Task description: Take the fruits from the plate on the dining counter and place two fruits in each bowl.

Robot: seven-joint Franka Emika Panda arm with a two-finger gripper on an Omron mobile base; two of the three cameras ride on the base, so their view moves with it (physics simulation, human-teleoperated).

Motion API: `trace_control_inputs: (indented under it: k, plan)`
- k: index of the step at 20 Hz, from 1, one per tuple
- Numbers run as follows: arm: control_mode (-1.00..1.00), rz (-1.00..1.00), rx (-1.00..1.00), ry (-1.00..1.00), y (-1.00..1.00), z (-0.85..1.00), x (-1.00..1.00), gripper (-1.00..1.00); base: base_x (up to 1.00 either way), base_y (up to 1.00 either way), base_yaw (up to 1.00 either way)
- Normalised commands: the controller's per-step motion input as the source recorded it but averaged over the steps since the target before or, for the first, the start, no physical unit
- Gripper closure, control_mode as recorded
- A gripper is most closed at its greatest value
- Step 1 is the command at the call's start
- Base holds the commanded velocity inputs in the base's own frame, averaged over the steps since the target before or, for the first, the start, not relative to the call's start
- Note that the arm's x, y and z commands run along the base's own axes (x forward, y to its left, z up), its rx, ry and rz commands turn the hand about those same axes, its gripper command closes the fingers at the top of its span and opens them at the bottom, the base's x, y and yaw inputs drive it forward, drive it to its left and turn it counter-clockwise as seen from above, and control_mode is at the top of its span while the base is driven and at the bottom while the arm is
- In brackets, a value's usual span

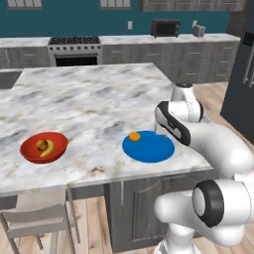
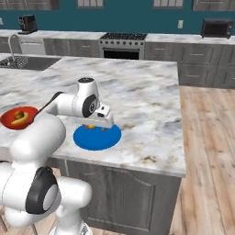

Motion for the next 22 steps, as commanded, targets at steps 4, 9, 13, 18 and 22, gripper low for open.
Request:
trace_control_inputs:
  k: [4,9,13,18,22]
  plan:
    - [1.0,0.0,0.0,0.0,0.0,0.0,0.0,-1.0,0.42,0.03,0.0]
    - [-1.0,0.0,0.0,0.0,0.4,-0.01,0.21,-1.0,0.06,0.03,0.0]
    - [-1.0,0.05,0.0,0.0,0.56,-0.25,0.72,-1.0,0.0,0.0,0.0]
    - [-1.0,0.03,0.01,0.0,0.2,-0.47,0.85,-1.0,0.0,0.0,0.0]
    - [-1.0,0.0,0.06,0.0,-0.1,-0.57,0.44,-1.0,0.0,0.0,0.0]
